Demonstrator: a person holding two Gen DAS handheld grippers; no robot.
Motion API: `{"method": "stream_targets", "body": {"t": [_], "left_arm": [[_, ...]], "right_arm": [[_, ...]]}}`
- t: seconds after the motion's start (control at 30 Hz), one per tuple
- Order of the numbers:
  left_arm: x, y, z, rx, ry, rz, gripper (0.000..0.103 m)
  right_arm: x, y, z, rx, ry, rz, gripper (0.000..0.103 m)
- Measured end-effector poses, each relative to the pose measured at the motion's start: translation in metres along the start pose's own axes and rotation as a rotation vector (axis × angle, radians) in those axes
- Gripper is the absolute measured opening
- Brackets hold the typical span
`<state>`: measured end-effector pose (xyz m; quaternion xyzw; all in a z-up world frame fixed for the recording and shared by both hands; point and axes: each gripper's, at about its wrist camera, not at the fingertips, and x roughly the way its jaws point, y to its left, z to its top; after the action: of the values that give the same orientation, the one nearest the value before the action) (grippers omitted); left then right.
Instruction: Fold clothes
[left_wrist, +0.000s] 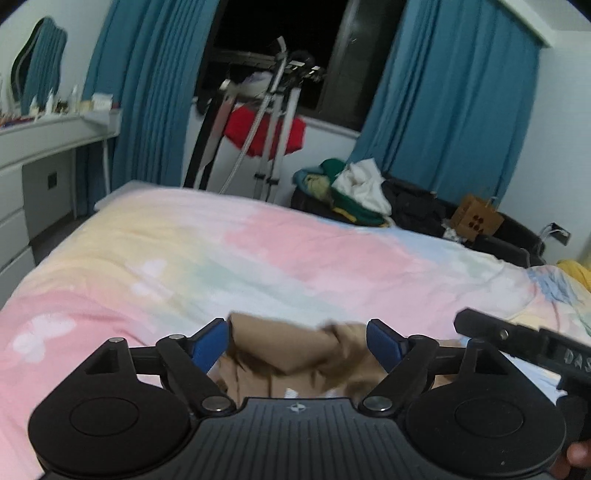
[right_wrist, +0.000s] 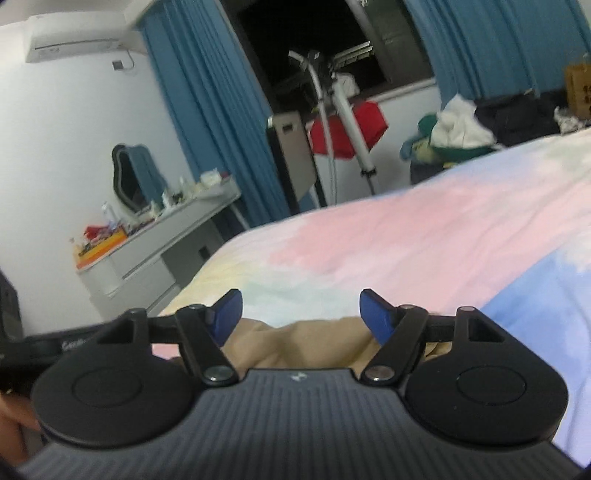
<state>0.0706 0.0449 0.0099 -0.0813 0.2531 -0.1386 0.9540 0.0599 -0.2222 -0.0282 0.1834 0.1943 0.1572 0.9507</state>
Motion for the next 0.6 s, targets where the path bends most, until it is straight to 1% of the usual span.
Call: {"method": "stream_targets", "body": {"t": [0.03, 0.13, 0.2, 0.27, 0.33, 0.4, 0.5, 0.6], "left_arm": [[-0.004, -0.002, -0.001, 0.006, -0.006, -0.016, 0.083], [-0.011, -0.012, -0.004, 0.039, -0.012, -0.063, 0.083], [-0.005, -0.017, -0.008, 0.063, 0.013, -0.047, 0.083], [0.009, -0.016, -0.014, 0.072, 0.049, -0.025, 0.083], [0.029, -0.013, -0.019, 0.078, 0.101, 0.002, 0.083], [0.051, -0.011, -0.023, 0.085, 0.153, 0.035, 0.083], [0.074, -0.007, -0.029, 0.090, 0.202, 0.058, 0.083], [0.077, -0.007, -0.031, 0.098, 0.206, 0.065, 0.083]], "right_arm": [[-0.002, 0.000, 0.001, 0.003, 0.001, -0.014, 0.073], [-0.001, -0.001, -0.002, -0.018, 0.043, -0.085, 0.071], [0.003, -0.001, -0.005, -0.028, 0.066, -0.108, 0.071], [0.007, -0.003, -0.010, -0.046, 0.086, -0.107, 0.071], [0.019, -0.006, -0.016, -0.096, 0.097, -0.131, 0.071], [0.034, -0.012, -0.021, -0.115, 0.133, -0.170, 0.071], [0.047, -0.022, -0.026, -0.072, 0.165, -0.174, 0.071], [0.050, -0.027, -0.027, -0.052, 0.175, -0.175, 0.070]]}}
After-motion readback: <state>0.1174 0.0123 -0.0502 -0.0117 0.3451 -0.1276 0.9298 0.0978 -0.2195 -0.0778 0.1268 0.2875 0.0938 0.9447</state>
